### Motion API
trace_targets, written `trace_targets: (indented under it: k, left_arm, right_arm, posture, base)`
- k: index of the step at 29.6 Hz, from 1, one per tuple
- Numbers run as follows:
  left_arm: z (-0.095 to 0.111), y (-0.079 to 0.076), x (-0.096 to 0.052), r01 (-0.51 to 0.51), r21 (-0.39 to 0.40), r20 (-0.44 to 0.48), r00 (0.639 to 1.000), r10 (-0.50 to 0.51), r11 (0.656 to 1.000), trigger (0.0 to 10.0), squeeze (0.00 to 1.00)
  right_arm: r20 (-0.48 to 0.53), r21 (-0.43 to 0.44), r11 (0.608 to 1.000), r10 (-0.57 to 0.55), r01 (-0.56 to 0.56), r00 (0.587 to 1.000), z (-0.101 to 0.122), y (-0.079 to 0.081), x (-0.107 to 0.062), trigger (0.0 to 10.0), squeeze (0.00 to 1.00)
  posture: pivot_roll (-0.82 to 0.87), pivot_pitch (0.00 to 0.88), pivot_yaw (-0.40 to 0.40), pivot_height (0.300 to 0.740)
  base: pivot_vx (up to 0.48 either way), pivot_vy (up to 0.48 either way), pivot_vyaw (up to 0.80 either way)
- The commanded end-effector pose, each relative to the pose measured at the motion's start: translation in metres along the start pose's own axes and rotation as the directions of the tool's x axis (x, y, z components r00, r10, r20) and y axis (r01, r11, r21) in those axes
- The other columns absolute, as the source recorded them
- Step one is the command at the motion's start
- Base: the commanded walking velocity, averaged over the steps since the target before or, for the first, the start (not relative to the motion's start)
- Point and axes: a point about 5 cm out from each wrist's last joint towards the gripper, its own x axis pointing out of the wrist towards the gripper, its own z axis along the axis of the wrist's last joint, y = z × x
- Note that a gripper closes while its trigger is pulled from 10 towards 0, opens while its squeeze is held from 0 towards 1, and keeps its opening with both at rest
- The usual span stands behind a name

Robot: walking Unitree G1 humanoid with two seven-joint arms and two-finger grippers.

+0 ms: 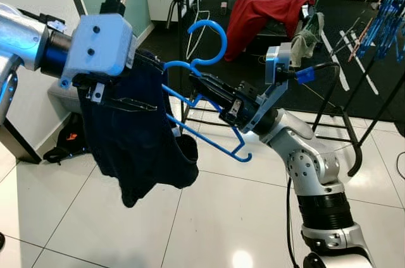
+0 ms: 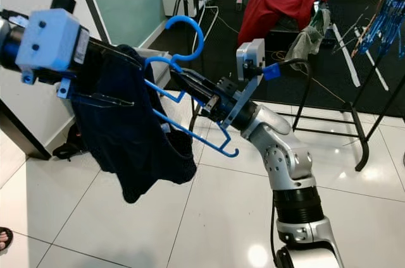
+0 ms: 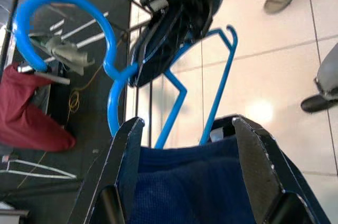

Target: Hang hanger

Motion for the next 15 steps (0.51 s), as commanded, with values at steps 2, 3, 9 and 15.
trace_targets:
  k: [2, 3, 9, 15]
  left_arm:
    - [0.004, 0.0, -0.009, 0.018, -0.011, 0.04, 0.999, -0.018, 1.0, 10.0, 0.0]
    - [0.003, -0.001, -0.01, 0.025, -0.007, 0.039, 0.999, -0.025, 1.0, 10.0, 0.0]
    - [0.006, 0.003, -0.013, -0.008, 0.018, 0.043, 0.999, 0.007, 1.0, 10.0, 0.0]
    - [0.01, 0.024, -0.027, -0.225, 0.049, 0.084, 0.972, 0.221, 0.973, 10.0, 0.0]
  right_arm:
    - [0.051, -0.029, 1.0, 0.002, -0.001, 0.999, 0.01, 0.0, 0.001, 10.0, 0.0]
    - [0.052, -0.029, 1.0, -0.001, 0.003, 0.999, 0.01, -0.001, 0.001, 10.0, 0.0]
    - [0.06, -0.03, 1.0, -0.006, 0.008, 0.998, 0.012, -0.002, 0.0, 10.0, 0.0]
    - [0.103, -0.016, 1.0, -0.008, 0.01, 0.995, 0.02, -0.003, -0.001, 10.0, 0.0]
  posture:
    - [0.02, 0.039, 0.04, 0.74]
    - [0.02, 0.039, 0.04, 0.74]
    - [0.02, 0.044, 0.043, 0.74]
    - [0.02, 0.045, 0.043, 0.74]
  base:
    - [0.0, 0.0, 0.0]
    - [0.0, 0.0, 0.0]
    - [0.0, 0.0, 0.0]
    - [0.0, 0.0, 0.0]
